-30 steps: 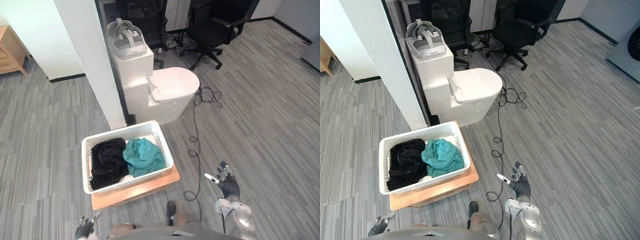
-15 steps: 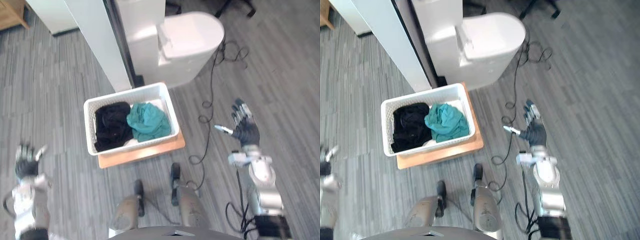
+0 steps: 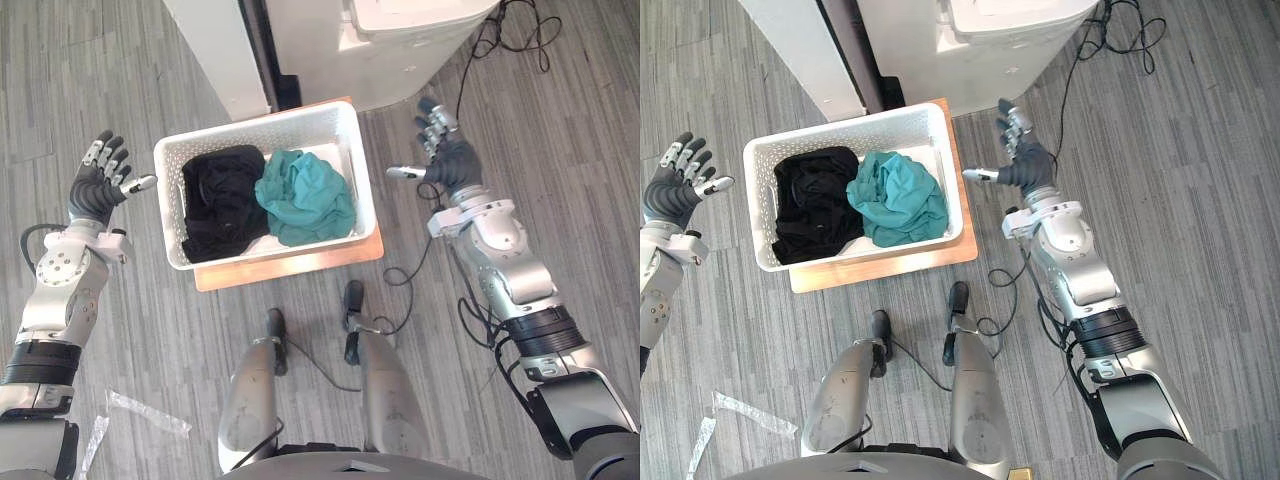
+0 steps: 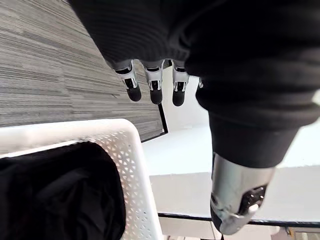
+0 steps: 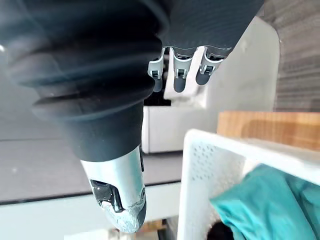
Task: Pick up the laundry basket with both hands and put the clothes into the washing machine.
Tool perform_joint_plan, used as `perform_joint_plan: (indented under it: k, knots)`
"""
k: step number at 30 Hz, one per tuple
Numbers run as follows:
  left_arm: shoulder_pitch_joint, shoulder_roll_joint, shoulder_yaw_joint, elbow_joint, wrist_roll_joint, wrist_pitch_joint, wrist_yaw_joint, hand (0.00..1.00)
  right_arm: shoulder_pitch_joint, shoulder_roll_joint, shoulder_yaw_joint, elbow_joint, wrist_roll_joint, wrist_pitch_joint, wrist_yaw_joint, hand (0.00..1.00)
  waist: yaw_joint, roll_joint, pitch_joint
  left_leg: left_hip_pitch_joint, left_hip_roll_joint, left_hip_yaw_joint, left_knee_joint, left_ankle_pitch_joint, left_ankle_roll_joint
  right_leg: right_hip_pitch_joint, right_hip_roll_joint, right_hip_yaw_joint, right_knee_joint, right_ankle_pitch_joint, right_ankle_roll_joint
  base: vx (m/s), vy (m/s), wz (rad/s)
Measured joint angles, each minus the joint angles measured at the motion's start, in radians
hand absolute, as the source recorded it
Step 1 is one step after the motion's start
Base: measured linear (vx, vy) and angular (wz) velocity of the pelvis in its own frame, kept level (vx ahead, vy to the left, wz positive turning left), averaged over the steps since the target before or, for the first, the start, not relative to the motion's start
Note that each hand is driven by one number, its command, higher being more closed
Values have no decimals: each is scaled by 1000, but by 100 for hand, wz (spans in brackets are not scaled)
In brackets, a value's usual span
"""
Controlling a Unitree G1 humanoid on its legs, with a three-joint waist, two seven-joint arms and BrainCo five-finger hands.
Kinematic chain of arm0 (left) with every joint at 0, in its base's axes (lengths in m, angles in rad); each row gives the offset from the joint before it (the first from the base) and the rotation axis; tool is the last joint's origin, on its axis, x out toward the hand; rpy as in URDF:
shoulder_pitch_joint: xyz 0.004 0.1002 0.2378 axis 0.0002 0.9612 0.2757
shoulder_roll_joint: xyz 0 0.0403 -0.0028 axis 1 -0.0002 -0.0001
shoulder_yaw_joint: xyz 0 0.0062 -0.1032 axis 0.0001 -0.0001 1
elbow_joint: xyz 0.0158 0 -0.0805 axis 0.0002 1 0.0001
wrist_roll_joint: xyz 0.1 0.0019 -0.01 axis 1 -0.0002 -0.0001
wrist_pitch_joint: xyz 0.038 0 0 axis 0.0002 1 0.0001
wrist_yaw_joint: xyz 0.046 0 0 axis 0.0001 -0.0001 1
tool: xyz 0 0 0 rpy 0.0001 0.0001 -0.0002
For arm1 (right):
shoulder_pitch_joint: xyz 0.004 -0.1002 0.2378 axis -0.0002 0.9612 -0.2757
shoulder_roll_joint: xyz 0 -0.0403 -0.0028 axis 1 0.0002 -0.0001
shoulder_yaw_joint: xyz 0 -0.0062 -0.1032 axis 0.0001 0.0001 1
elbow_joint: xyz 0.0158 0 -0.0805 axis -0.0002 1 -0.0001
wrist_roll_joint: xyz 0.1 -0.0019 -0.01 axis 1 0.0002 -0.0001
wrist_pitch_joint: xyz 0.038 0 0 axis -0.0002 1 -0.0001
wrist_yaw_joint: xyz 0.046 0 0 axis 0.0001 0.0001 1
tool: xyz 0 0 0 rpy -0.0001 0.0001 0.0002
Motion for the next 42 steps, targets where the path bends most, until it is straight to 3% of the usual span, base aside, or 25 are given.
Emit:
perform_joint_plan:
  k: [5, 11, 14, 16, 18, 21, 27, 32, 36, 38, 42]
  knots:
    - [40, -6, 27, 114, 36, 11, 0, 0, -194, 14, 179, 39, 52, 2, 14, 0, 15, -2, 6, -29, 8, 23, 18, -2, 0, -29, 3, 6, 1, 2, 0, 33, 15, -3]
    - [50, -23, 39, 191, 47, 19, -4, 0, -288, 41, 208, 147, 46, 6, 30, 0, 37, -5, 16, -31, 16, 38, 17, -2, 0, -29, 4, 3, 2, 1, 0, 13, -2, 0]
    - [27, 8, -96, 190, 35, 20, -42, 0, -328, 42, 207, 258, -20, 28, 28, 0, 44, -5, 16, -41, 15, 28, 18, -2, 0, -29, 0, -11, 3, 0, -2, -5, -4, 14]
    - [-16, 48, -265, 183, -14, 26, -99, 0, -362, 39, 199, 331, -74, 48, 17, 0, 43, -5, 16, -53, 16, 21, 17, 4, 1, -30, -5, -28, 2, -1, -2, -3, -2, 22]
    - [-38, 67, -356, 162, -60, 31, -127, 0, -374, 39, 191, 343, -106, 48, -1, 0, 39, -5, 16, -60, 13, 15, 14, 7, 1, -32, -9, -37, 0, -1, -2, 18, 6, 14]
    - [-90, 93, -475, 156, -143, 37, -139, 0, -400, 40, 164, 373, -112, 49, -26, 0, 38, -5, 16, -68, 6, 3, -9, 24, -2, -37, -15, -52, -9, 0, -2, 39, -2, 16]
    - [-156, 123, -624, 253, -161, 39, -146, 0, -474, 45, 150, 435, -111, 41, -70, 0, 30, -5, 16, -73, 5, 3, -22, 35, -9, -42, -15, -59, -23, 1, -2, 49, -14, 4]
    - [-186, -18, -475, 491, -111, 29, -155, 0, -473, 74, 113, 433, -100, 23, -83, 0, 14, -6, 15, -76, 5, 10, -35, 41, -9, -42, -12, -55, -47, 16, -1, 9, -8, -3]
    - [-212, -118, -258, 638, -23, 25, -149, 0, -459, 89, 71, 363, -100, 15, -81, 0, 12, -8, 14, -86, 17, 25, -34, 41, -9, -42, 2, -44, -79, 42, -2, -21, -36, -12]
    - [-229, -137, -199, 676, 9, 29, -137, 0, -458, 102, 16, 347, -129, 16, -83, 0, 8, -9, 14, -88, 22, 31, -31, 42, -8, -42, 6, -40, -89, 52, -2, -28, -34, -10]
    - [-261, -160, -61, 692, 28, 42, -99, 0, -457, 134, -136, 346, -311, 50, -126, 0, 3, -27, 10, -108, 38, 35, -13, 41, -10, -43, 23, -39, -118, 74, -8, -25, -44, -7]
